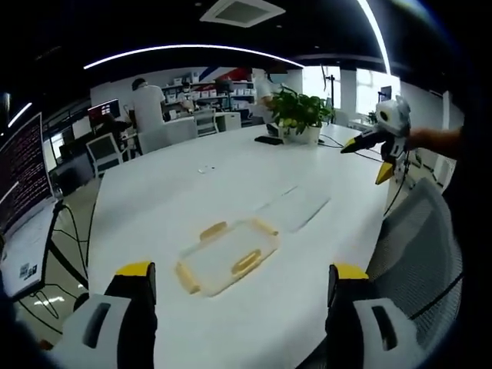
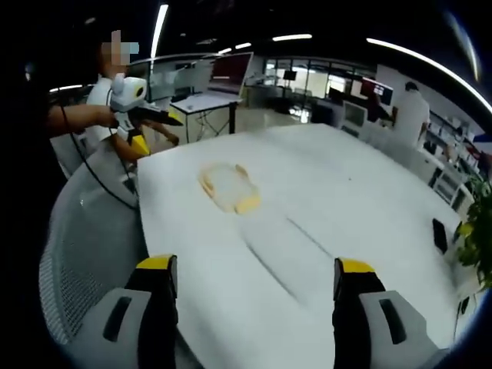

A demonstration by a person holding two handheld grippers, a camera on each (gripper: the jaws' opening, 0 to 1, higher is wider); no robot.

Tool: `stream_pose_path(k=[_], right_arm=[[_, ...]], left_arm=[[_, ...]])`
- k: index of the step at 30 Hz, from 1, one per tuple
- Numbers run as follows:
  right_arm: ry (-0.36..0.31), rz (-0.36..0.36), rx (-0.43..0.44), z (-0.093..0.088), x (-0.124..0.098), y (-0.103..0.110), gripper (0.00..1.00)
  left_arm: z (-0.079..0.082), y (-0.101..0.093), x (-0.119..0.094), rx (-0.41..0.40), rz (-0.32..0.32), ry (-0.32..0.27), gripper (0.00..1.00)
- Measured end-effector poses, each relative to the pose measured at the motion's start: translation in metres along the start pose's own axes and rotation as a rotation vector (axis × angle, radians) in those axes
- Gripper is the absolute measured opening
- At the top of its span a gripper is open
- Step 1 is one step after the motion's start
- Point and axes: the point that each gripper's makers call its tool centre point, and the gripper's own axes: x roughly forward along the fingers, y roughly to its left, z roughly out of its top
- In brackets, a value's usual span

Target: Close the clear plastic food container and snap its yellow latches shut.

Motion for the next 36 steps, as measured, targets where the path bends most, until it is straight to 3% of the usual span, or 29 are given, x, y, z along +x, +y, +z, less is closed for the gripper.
stream_pose_path(k=[36], right_arm=[[0.061, 0.19, -0.236, 0.03, 0.058, 0.003, 0.72]], left_arm=[[-0.018, 0.034, 0.026, 0.146, -0.089, 0.123, 0.79]])
